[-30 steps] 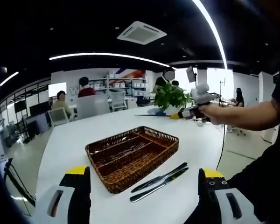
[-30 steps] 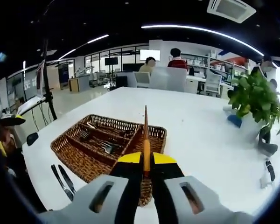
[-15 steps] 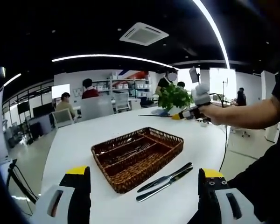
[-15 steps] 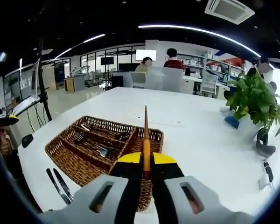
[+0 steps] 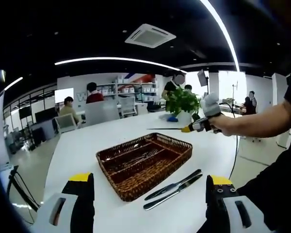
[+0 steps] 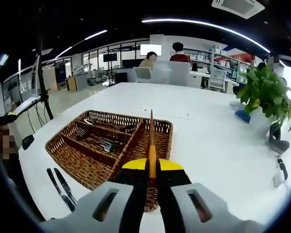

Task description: Arrange the knives, forks, and spoons in their matching storage slots by inserting each utensil handle-first until every utensil is classified and aligned in the correct compartment

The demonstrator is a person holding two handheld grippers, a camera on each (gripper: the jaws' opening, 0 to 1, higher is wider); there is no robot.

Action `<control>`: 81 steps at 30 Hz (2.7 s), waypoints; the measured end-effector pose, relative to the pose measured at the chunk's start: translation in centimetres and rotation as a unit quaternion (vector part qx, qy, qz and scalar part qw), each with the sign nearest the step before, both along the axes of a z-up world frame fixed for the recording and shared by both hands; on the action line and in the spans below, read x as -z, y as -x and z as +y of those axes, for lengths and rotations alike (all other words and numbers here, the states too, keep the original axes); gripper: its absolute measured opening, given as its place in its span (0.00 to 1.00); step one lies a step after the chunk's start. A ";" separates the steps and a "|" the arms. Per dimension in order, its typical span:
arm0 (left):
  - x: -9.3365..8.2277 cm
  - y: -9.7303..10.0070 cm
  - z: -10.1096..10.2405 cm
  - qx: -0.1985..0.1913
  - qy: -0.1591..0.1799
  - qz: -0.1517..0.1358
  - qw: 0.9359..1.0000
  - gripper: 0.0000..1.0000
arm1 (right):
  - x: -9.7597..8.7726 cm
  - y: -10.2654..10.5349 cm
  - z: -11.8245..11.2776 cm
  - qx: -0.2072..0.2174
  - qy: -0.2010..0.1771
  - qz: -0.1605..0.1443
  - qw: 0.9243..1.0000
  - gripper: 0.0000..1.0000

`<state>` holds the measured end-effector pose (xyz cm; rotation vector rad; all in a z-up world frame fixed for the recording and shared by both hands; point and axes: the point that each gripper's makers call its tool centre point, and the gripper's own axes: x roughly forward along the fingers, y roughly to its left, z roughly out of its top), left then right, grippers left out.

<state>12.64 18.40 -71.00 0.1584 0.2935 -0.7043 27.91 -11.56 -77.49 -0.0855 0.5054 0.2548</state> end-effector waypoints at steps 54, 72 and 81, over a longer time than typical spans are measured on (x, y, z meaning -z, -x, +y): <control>0.4 0.0 0.7 -0.006 -0.003 0.005 1.000 1.00 | 4.8 0.3 2.3 0.004 -0.022 0.066 0.998 0.05; 0.2 -0.2 1.1 -0.009 -0.003 0.002 1.000 1.00 | 2.4 -0.1 3.9 -0.056 0.008 -0.004 0.998 0.53; -0.2 -0.4 1.0 -0.007 -0.005 -0.001 1.000 1.00 | -0.7 -0.1 4.4 -0.086 0.011 -0.068 0.994 1.00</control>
